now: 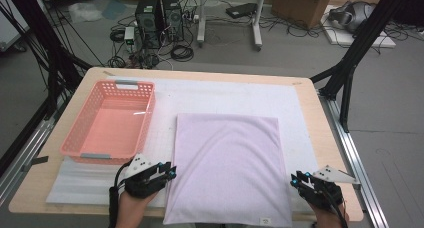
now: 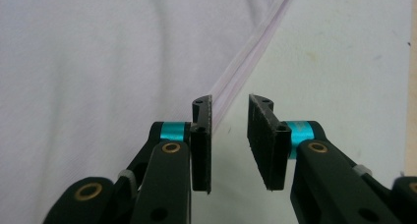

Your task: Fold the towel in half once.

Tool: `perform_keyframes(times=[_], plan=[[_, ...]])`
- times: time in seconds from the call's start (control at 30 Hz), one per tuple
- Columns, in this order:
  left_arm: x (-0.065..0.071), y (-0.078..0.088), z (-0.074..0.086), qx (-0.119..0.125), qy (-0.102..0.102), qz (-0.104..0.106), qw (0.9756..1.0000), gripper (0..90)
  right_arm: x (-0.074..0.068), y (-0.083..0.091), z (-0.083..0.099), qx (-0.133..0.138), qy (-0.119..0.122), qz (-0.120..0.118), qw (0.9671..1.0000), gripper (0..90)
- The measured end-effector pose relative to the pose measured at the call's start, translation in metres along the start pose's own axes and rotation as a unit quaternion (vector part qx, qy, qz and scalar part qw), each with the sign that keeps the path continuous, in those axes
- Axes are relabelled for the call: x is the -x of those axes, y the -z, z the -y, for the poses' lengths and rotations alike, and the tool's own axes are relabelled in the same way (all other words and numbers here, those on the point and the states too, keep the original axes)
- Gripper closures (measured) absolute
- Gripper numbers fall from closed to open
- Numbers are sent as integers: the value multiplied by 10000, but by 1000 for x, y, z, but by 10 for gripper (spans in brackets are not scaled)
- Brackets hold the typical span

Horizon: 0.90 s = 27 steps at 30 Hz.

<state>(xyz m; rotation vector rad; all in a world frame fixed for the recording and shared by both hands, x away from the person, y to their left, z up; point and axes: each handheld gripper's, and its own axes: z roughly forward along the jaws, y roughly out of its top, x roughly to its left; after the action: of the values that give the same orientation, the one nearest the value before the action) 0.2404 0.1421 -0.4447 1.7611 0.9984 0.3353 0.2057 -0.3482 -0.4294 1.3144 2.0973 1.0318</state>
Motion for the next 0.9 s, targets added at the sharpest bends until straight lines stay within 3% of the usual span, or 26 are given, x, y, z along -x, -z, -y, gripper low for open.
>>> perform_keyframes(times=[0.27,0.37,0.43,0.5,0.57,0.67,0.8,0.9], plan=[[-17,-38,-21,-341,-29,-241,9991,667,22,-25,-18,26,34,-128,9999,711],[-18,-46,-23,-514,-128,-407,9978,652,26,-28,-21,49,-27,-174,9998,708],[-17,-52,-22,-745,-203,-585,9953,662,27,-30,-21,70,-89,-223,9997,696],[-15,-53,-22,-762,-310,-733,9939,747,27,-32,-21,69,-142,-271,9995,675],[-16,-53,-23,-797,-334,-754,9934,878,25,-34,-22,71,-116,-300,9995,664],[-14,-52,-23,-775,-449,-891,9920,889,19,-37,-23,19,-45,-313,9995,665],[-21,-48,-25,-659,-336,-1090,9913,891,15,-36,-23,-4,3,-309,9995,668],[-25,-47,-25,-635,-244,-1103,9916,896,18,-35,-22,22,-55,-280,9996,668]])
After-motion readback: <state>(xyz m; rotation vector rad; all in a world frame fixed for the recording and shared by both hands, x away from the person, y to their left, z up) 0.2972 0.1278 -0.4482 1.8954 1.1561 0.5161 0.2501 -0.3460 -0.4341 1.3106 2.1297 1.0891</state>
